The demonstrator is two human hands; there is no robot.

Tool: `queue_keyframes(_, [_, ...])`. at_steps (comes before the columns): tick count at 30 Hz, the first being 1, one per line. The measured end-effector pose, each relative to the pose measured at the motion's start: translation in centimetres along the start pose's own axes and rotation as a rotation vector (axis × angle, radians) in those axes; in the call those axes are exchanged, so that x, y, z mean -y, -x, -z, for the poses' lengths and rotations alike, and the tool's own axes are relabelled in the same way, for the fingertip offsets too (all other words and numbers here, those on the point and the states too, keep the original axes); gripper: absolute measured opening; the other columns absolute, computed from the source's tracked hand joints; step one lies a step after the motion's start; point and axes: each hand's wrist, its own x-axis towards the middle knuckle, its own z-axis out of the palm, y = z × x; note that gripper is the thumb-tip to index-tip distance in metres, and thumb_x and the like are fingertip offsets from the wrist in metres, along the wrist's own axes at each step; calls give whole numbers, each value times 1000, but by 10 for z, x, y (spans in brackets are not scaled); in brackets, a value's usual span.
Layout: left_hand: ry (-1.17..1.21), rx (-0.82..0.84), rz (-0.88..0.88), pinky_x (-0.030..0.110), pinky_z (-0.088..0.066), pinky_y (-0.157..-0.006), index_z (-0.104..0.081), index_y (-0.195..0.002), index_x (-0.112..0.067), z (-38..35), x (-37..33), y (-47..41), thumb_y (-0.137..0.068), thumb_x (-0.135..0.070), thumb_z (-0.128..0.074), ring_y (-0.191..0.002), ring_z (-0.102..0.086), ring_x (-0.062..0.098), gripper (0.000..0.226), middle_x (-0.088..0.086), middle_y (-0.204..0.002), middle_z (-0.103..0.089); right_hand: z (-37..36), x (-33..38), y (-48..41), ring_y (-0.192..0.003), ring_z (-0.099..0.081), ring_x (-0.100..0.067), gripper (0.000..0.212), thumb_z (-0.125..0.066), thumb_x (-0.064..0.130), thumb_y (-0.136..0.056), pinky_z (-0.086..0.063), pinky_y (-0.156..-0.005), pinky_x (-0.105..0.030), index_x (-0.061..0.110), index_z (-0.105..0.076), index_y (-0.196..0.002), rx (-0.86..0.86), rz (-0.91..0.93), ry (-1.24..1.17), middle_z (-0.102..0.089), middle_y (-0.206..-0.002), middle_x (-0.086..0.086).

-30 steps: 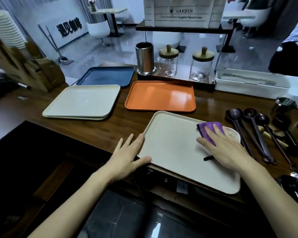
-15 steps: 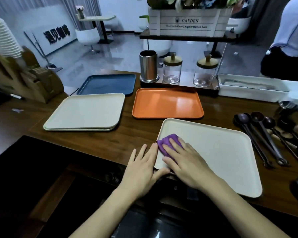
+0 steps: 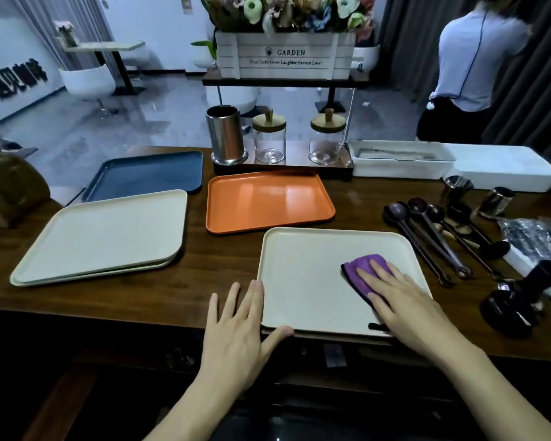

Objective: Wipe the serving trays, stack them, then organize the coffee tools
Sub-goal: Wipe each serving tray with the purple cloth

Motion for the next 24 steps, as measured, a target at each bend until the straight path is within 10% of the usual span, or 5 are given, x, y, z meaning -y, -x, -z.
queue_keyframes(8, [-30, -2, -4, 56, -20, -124, -22, -162, -15, -1, 0, 2, -88, -88, 0, -154, -24, 28, 106, -3, -165, -29, 0, -6, 3, -155, -7, -14, 53, -37, 43, -106, -32, -116, -36, 41, -24, -157, -96, -127, -51, -16, -166, 11])
queue_keyframes(24, [1, 60, 115, 50, -2, -126, 9, -163, -27, 11, -12, 5, -71, -94, 12, -158, 0, 17, 113, -19, -162, 9, -15, 21, 2, -155, -6, -25, 56, -41, 27, -105, -12, -124, -35, 31, -25, -158, -49, 262, -74, -16, -168, 0])
